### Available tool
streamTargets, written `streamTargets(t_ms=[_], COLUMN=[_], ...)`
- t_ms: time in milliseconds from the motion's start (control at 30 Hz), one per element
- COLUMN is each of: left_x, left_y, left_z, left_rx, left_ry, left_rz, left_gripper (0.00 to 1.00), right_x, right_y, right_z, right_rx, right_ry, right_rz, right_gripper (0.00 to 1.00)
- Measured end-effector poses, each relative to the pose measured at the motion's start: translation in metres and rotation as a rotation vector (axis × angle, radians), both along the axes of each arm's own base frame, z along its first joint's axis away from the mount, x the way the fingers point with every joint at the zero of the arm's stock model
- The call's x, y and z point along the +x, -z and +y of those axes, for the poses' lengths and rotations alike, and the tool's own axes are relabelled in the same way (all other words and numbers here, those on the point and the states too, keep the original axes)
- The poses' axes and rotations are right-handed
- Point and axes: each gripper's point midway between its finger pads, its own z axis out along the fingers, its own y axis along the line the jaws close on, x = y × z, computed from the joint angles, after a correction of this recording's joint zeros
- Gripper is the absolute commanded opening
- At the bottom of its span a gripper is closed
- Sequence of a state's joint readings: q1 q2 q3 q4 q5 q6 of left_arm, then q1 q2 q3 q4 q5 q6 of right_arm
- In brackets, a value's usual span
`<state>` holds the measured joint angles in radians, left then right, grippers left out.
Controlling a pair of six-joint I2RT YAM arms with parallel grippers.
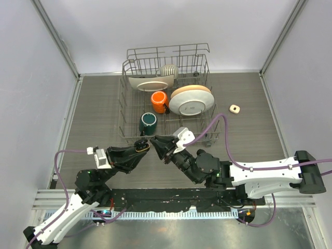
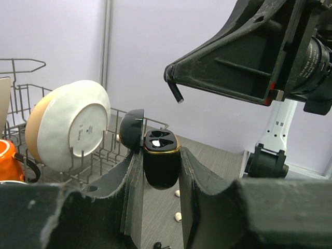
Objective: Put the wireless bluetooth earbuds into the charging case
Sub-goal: Place the earbud in the charging case.
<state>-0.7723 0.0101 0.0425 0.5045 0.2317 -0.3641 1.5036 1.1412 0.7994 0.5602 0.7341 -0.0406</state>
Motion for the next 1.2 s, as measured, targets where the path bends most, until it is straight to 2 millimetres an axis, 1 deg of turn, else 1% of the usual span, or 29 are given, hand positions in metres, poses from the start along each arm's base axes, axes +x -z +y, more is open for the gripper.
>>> streamTargets(t_ms=[167,233,433,533,867,1067,1200], left_x=[-0.001,-0.002,-0.003,-0.003,-0.004,-0.006,-0.008], left_y=[-0.001,-0.002,-0.005,-0.005,-0.005,-0.004,-0.003], left_z=[0.0,0.0,0.001,0.001,0.0,-0.001,-0.002], left_rx=[-0.001,-0.005,-0.012,-0.011,-0.009,-0.003,0.001], left_ry=[0.003,0.004,0.006,0.007,0.013,0.026,0.038], left_rz=[-0.006,-0.011,-0.02,-0.02,-0.023,-0.027,-0.029], left_gripper=[0.0,0.0,0.0,0.0,0.0,0.0,0.0], right_x=[-0.007,-0.009,-0.013,-0.014,-0.012,-0.01,-0.01], right_y=[-0.007,-0.006,0.008,0.01,0.009,0.016,0.018], right_z=[0.008,0.013,0.027,0.03,0.034,0.031,0.028], right_rx=[0.02,0.021,-0.01,-0.008,0.005,-0.002,0.008], right_ry=[-0.052,-0.072,-0.107,-0.109,-0.1,-0.083,-0.079], right_rz=[-0.009,-0.008,-0.002,-0.003,-0.016,-0.031,-0.044], right_gripper=[0.01,0.01,0.01,0.01,0.01,0.01,0.01])
